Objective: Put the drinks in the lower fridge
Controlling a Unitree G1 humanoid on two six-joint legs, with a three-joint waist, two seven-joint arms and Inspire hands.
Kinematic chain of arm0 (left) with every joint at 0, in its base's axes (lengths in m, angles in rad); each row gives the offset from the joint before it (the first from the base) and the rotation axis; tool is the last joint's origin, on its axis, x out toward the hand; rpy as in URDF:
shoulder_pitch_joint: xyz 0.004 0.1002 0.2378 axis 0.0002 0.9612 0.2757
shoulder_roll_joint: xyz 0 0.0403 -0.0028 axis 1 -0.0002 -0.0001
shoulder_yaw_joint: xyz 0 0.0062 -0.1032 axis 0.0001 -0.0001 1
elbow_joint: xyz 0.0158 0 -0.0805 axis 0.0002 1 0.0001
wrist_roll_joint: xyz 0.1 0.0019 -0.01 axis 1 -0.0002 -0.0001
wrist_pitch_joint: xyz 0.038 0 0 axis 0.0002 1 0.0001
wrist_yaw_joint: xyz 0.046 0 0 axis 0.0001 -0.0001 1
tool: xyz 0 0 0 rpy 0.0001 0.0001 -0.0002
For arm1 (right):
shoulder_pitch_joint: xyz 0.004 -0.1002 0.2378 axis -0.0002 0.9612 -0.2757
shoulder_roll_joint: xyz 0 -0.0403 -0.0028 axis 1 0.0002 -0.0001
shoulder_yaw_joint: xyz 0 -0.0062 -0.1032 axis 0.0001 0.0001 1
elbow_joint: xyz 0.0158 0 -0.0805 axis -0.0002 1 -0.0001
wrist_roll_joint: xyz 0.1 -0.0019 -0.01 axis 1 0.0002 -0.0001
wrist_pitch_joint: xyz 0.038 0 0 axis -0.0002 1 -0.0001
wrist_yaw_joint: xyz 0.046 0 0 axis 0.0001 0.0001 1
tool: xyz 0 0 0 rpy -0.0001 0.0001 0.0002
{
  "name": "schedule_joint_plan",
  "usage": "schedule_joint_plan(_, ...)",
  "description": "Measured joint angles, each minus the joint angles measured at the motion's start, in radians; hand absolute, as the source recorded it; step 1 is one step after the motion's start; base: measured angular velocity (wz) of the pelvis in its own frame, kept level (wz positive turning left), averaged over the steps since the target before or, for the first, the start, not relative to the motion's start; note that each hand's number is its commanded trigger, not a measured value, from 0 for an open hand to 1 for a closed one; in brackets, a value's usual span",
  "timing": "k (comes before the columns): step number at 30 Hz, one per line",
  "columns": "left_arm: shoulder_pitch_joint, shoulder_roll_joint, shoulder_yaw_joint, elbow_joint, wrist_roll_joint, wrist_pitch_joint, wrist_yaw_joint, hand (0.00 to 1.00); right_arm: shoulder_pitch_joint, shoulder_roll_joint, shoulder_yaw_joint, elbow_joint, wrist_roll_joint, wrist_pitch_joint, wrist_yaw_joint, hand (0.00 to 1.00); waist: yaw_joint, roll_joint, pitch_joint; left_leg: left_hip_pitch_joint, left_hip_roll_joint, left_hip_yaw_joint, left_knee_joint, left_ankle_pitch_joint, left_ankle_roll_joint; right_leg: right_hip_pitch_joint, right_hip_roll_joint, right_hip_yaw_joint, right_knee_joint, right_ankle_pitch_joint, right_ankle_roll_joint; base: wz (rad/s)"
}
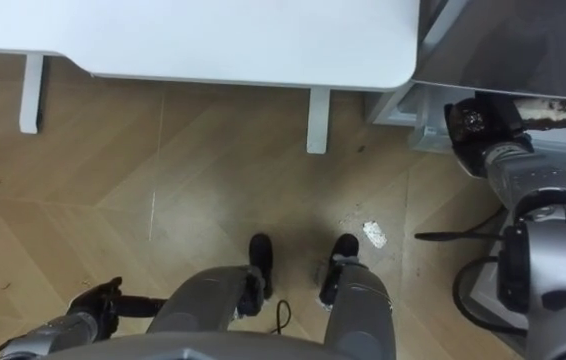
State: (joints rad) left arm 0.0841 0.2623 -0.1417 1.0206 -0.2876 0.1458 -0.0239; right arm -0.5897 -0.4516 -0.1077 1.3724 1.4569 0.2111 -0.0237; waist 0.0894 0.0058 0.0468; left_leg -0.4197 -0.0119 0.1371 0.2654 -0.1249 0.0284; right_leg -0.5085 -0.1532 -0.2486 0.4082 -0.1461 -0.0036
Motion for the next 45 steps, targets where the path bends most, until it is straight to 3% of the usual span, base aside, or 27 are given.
schedule_joint_plan(15,0.008,0.000,-0.018,0.000,-0.036,0.008,0.044,0.00,-0.063,-0.034,-0.005,0.000,0.002,-0.012,-0.093,0.00,0.003,0.012,-0.0042,-0.077,0.000,0.005,0.035,0.001,0.002,-0.066,0.001,0.002,0.020,0.004,-0.006,0.00)
schedule_joint_plan(23,0.008,0.000,-0.018,-0.018,-0.036,0.008,0.085,0.00,-0.069,-0.078,-0.005,-0.003,0.001,-0.040,-0.192,0.00,0.029,0.010,-0.0050,-0.098,0.006,0.027,0.039,0.002,0.003,-0.093,-0.002,0.012,0.026,0.004,-0.006,-0.02)
schedule_joint_plan(31,0.008,0.000,-0.018,-0.029,-0.035,0.008,0.087,0.00,-0.078,-0.083,-0.004,-0.005,0.000,-0.039,-0.251,0.00,0.028,0.005,-0.0085,-0.098,0.008,0.031,0.039,0.002,0.003,-0.094,-0.001,0.012,0.023,0.005,-0.008,0.00)
schedule_joint_plan(32,0.008,0.000,-0.018,-0.033,-0.035,0.008,0.087,0.00,-0.078,-0.083,-0.004,-0.005,0.000,-0.039,-0.254,0.24,0.028,0.002,-0.0101,-0.098,0.009,0.031,0.039,0.002,0.003,-0.094,0.000,0.012,0.023,0.006,-0.008,0.00)
schedule_joint_plan(33,0.008,0.000,-0.018,-0.037,-0.035,0.008,0.087,0.00,-0.078,-0.083,-0.004,-0.006,0.000,-0.039,-0.257,1.00,0.029,0.000,-0.0113,-0.098,0.010,0.031,0.039,0.002,0.003,-0.093,0.001,0.011,0.023,0.007,-0.009,0.00)
schedule_joint_plan(45,0.013,0.000,-0.028,-0.036,-0.036,0.007,0.081,0.00,-0.068,-0.082,0.008,-0.001,0.013,-0.039,-0.256,1.00,0.049,-0.005,-0.0117,-0.085,0.022,0.046,0.045,0.007,0.003,-0.076,0.015,0.018,0.000,0.035,-0.018,-0.04)
